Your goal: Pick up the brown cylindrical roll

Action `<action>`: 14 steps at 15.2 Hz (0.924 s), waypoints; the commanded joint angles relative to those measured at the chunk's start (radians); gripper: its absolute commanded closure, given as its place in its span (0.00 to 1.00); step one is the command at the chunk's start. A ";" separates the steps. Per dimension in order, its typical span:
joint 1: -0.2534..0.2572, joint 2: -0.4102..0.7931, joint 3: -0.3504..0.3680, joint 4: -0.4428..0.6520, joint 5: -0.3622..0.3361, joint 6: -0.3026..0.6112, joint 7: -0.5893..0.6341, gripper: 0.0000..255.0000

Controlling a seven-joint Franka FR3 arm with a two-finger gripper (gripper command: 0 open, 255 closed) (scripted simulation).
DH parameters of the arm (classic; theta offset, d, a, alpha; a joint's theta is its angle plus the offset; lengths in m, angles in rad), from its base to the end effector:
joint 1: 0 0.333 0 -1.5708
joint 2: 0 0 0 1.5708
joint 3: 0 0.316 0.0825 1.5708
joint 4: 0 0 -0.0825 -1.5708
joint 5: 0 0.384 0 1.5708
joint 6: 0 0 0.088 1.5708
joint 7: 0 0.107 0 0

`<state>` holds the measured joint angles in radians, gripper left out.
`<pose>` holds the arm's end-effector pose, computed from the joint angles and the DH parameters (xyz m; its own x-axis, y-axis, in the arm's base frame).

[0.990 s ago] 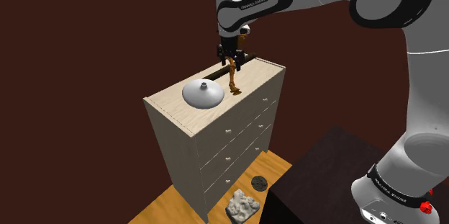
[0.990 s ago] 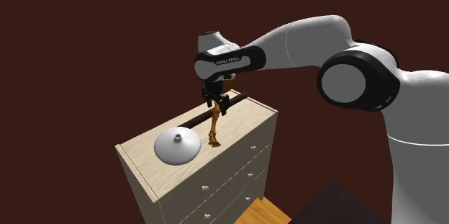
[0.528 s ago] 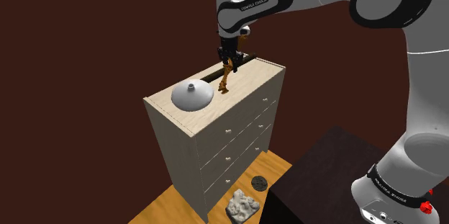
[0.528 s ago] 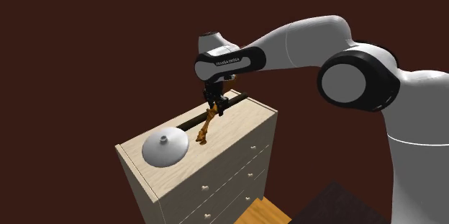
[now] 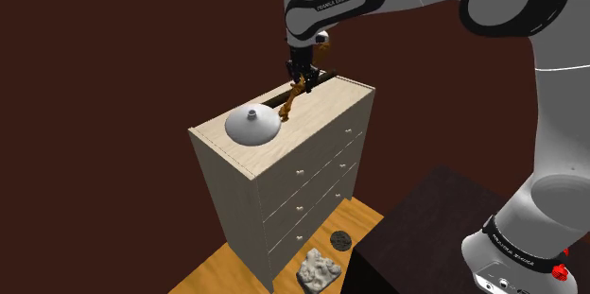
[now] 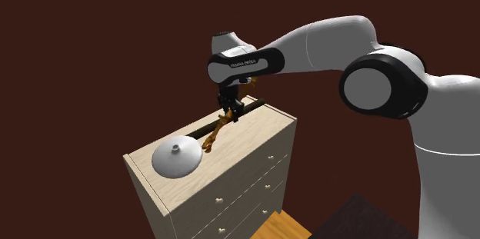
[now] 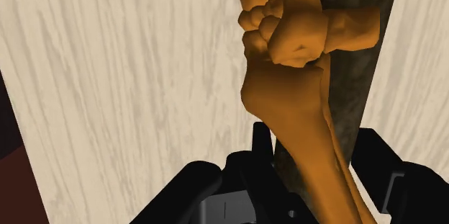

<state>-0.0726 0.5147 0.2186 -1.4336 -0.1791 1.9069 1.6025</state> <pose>0.6955 0.0627 0.3985 0.1499 -0.9868 0.0612 -0.9885 -0.1485 0.0277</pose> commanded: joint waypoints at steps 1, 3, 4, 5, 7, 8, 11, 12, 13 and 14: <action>0.001 -0.007 0.001 0.013 0.002 -0.020 -0.001 1.00; 0.002 -0.012 0.002 0.033 0.004 -0.044 -0.004 1.00; 0.002 -0.014 0.002 0.043 0.005 -0.057 -0.005 1.00; 0.002 -0.016 0.003 0.053 0.006 -0.069 -0.006 1.00; 0.003 -0.019 0.004 0.075 0.007 -0.094 -0.009 1.00; 0.004 -0.020 0.004 0.087 0.008 -0.106 -0.010 1.00; 0.006 -0.022 0.005 0.124 0.009 -0.145 -0.014 1.00; 0.007 -0.023 0.005 0.137 0.010 -0.159 -0.015 1.00; 0.007 -0.023 0.005 0.139 0.010 -0.161 -0.015 1.00; 0.008 -0.023 0.005 0.139 0.010 -0.161 -0.015 1.00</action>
